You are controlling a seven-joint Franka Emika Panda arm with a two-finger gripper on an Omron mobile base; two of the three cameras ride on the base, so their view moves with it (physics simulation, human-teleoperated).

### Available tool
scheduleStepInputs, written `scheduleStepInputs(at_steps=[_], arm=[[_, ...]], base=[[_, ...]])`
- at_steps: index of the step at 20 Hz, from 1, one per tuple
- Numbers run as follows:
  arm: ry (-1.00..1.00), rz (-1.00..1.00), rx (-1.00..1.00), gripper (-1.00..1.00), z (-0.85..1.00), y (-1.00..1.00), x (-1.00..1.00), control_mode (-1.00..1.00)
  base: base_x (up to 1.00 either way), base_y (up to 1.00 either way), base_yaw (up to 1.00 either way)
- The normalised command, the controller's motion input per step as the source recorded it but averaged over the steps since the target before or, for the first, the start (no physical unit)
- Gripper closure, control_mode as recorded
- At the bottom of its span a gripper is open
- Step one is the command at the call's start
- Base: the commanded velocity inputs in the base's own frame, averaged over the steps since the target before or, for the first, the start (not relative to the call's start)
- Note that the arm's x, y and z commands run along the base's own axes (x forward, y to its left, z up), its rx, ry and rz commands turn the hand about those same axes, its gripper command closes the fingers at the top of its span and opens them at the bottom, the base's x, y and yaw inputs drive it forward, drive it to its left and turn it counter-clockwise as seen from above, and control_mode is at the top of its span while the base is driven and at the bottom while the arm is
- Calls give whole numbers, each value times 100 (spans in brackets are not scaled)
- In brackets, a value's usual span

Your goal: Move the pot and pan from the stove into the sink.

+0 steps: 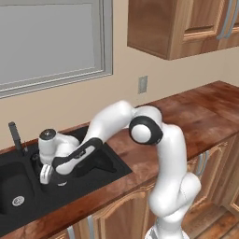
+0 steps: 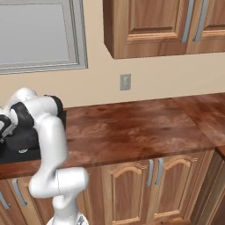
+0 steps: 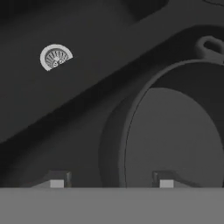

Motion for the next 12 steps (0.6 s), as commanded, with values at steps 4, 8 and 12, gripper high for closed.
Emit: scheduleStepInputs(at_steps=[4,8,12], arm=[[11,-23,8,-100,58,-26,-51,-100],[11,-22,15,-100,64,-49,-54,-100],[4,-21,15,-100,53,-53,-53,-100]], base=[[0,0,0],[0,0,0],[0,0,0]])
